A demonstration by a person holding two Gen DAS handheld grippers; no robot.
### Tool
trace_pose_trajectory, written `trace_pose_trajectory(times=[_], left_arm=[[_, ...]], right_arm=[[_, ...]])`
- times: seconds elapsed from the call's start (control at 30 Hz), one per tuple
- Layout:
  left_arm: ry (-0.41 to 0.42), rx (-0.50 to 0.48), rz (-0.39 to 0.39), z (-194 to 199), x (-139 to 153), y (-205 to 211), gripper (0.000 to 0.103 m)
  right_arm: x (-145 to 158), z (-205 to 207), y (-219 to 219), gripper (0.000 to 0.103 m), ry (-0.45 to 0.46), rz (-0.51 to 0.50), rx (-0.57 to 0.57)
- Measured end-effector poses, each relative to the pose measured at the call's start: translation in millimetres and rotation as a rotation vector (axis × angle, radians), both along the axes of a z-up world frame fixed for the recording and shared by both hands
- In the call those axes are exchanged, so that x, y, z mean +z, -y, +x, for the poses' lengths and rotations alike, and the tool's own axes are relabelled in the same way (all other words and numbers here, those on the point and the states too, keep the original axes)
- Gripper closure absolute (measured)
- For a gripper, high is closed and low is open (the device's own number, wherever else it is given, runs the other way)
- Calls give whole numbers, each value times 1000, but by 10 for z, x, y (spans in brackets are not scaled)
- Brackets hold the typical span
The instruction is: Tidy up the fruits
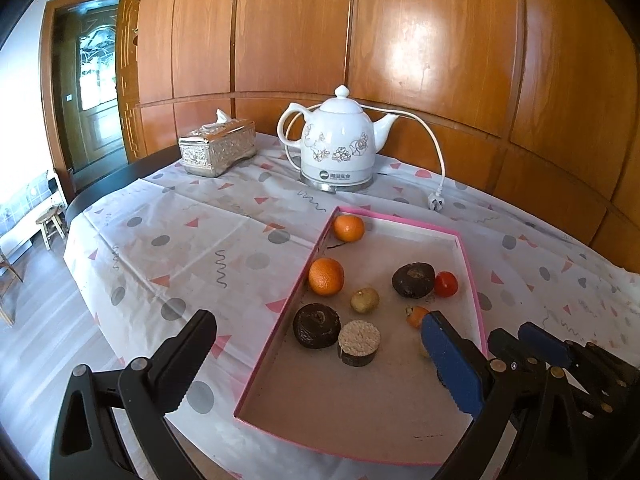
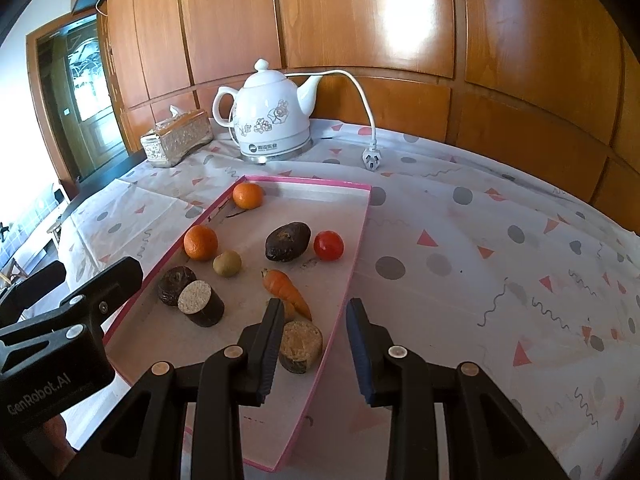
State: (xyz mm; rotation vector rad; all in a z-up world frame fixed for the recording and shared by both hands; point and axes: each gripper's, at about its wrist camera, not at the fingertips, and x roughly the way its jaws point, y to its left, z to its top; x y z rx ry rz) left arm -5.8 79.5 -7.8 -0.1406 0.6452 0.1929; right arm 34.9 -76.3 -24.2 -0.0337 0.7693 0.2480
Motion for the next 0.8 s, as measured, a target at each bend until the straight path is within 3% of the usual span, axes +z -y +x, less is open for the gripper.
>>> trace_pose_trajectory(times=[0.8], left_arm=[[-5, -20, -31, -10, -30, -3, 3]], right_arm=[[5, -47, 5, 71, 15, -10, 8]])
